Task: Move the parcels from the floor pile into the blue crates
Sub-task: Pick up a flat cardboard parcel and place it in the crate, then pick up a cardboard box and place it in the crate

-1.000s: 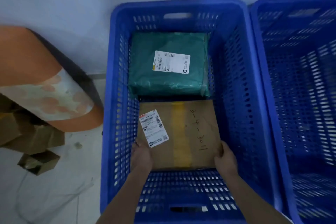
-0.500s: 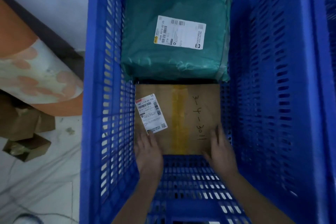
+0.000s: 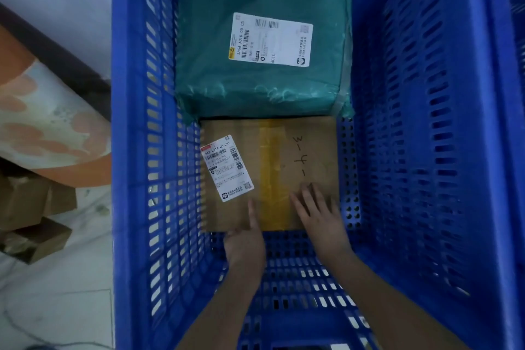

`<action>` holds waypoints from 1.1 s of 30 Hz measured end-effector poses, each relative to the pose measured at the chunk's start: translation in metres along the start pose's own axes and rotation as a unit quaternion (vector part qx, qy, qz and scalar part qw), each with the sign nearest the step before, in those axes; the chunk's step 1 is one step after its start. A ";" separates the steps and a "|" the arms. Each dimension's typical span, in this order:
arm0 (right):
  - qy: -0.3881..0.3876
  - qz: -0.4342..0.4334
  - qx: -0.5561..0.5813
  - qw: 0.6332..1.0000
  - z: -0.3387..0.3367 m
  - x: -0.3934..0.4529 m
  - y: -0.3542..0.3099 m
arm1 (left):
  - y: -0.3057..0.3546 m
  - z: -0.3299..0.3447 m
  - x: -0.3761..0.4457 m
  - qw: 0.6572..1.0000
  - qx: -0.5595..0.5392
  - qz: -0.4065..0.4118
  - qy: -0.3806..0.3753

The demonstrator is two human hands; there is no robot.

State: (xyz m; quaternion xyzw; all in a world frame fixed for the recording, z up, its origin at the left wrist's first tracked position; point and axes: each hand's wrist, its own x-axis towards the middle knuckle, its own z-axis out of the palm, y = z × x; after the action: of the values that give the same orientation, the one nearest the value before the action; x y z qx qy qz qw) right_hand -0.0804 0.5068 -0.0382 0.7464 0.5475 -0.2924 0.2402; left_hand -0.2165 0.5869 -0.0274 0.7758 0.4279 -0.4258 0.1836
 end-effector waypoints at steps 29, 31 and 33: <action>0.458 0.344 0.422 0.703 -0.081 -0.303 0.095 | 0.077 -0.160 -0.179 0.917 -0.228 0.284 0.163; 0.478 0.420 0.459 0.619 -0.056 -0.327 0.113 | 0.115 -0.170 -0.197 0.886 -0.248 0.334 0.205; 0.464 0.493 0.521 0.520 -0.024 -0.349 0.131 | 0.159 -0.174 -0.217 0.862 -0.254 0.375 0.230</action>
State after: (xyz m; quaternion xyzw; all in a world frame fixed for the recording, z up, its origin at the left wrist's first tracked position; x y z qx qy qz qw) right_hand -0.0314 0.2491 0.2282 0.9189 -0.1239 0.0273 -0.3735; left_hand -0.0570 0.4995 0.2367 0.8802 0.2280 -0.0109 0.4161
